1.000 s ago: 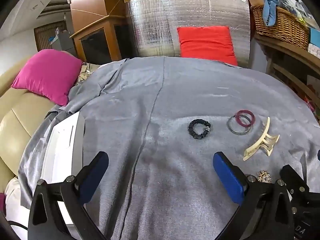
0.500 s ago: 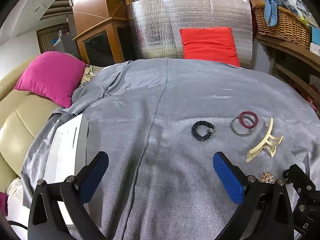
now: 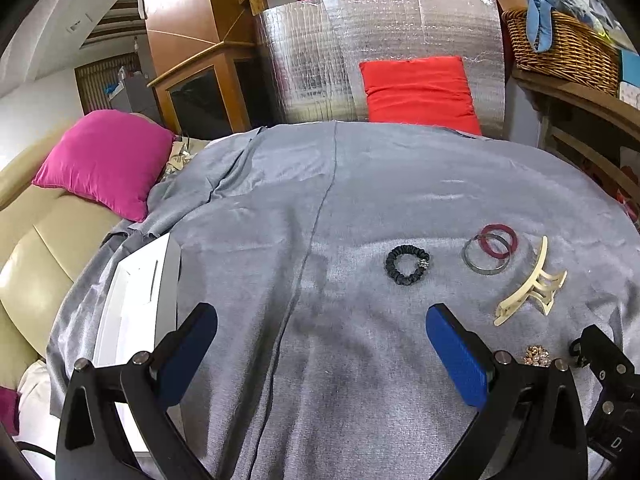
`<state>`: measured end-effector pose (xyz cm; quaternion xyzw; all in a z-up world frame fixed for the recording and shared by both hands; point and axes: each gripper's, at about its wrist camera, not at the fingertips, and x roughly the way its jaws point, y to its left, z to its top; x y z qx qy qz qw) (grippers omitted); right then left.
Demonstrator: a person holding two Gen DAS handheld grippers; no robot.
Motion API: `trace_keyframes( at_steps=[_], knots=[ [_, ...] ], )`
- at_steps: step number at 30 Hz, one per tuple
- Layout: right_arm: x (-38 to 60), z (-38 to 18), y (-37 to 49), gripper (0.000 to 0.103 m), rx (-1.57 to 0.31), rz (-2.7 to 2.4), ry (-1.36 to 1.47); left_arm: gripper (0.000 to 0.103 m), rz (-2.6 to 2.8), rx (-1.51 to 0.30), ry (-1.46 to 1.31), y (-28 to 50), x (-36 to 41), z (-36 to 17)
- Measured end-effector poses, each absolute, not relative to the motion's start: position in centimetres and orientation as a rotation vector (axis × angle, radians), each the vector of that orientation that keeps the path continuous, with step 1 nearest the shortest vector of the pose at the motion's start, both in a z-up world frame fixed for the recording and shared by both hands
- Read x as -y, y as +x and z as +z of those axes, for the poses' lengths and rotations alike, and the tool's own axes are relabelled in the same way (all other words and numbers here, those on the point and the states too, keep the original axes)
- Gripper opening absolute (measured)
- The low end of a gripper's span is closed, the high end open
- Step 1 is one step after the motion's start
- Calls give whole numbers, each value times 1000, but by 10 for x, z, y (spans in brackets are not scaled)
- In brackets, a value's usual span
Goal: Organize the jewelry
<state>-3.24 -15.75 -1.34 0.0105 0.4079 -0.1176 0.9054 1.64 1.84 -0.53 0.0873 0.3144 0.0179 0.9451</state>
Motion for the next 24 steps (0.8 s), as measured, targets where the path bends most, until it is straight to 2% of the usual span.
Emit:
trace_keyframes(
  at_steps=[24],
  knots=[
    [171,-18,-28,103,-872,-232,99,103,24,-650,193,15,-16,-8]
  ],
)
